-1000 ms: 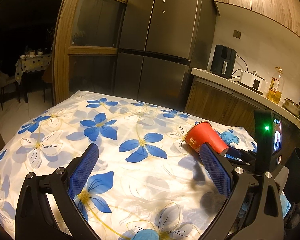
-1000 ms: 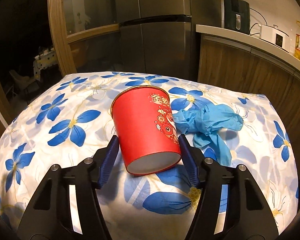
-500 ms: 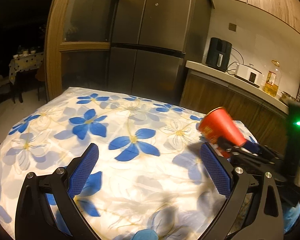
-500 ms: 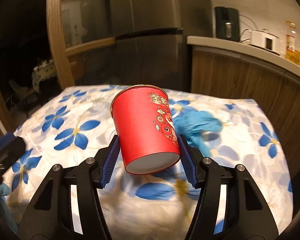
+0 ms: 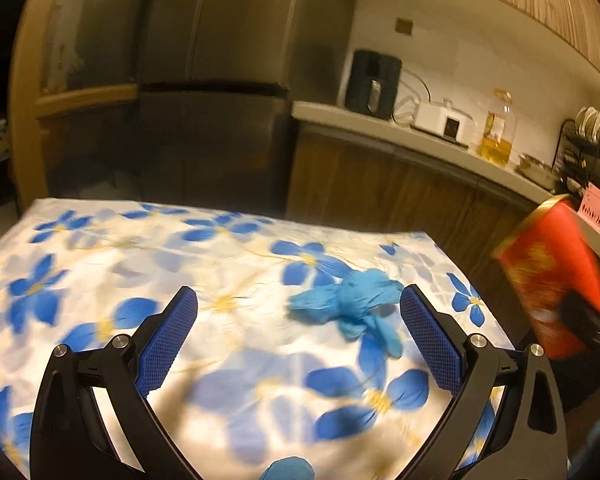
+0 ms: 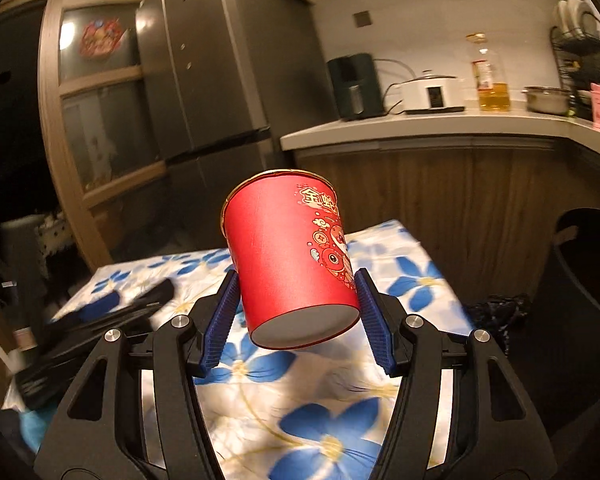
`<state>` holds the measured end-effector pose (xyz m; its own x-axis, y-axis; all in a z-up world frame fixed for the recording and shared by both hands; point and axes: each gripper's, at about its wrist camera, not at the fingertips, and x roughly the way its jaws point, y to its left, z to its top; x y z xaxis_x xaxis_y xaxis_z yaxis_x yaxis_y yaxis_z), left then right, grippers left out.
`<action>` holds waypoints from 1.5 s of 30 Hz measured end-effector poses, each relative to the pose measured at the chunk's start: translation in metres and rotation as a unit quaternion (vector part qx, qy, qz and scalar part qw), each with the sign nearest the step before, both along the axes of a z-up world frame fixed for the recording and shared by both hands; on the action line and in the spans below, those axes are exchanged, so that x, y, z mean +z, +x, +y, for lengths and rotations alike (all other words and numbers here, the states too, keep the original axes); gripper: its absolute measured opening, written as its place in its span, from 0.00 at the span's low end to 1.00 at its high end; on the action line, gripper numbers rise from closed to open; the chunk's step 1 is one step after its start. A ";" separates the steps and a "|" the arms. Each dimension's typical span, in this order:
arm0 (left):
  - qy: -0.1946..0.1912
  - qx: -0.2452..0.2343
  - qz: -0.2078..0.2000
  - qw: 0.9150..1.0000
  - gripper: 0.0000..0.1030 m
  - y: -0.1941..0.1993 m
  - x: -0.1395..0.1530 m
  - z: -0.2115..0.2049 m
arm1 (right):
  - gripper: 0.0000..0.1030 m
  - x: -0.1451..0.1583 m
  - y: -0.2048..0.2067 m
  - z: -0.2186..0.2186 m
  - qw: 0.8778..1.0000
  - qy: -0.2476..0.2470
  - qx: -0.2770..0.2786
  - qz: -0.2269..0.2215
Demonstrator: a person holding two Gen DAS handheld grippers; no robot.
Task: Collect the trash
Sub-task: 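Grasp the blue glove with the left gripper while the right holds the cup, then carry the red cup and blue glove over the black bin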
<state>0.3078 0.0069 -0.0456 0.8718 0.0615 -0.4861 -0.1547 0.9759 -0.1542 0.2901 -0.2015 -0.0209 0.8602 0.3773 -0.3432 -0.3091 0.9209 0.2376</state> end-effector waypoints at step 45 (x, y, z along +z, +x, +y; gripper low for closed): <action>0.010 -0.044 0.000 0.999 0.02 -0.013 0.034 -0.054 | 0.56 0.022 -0.057 -0.078 0.997 0.023 -0.064 -0.034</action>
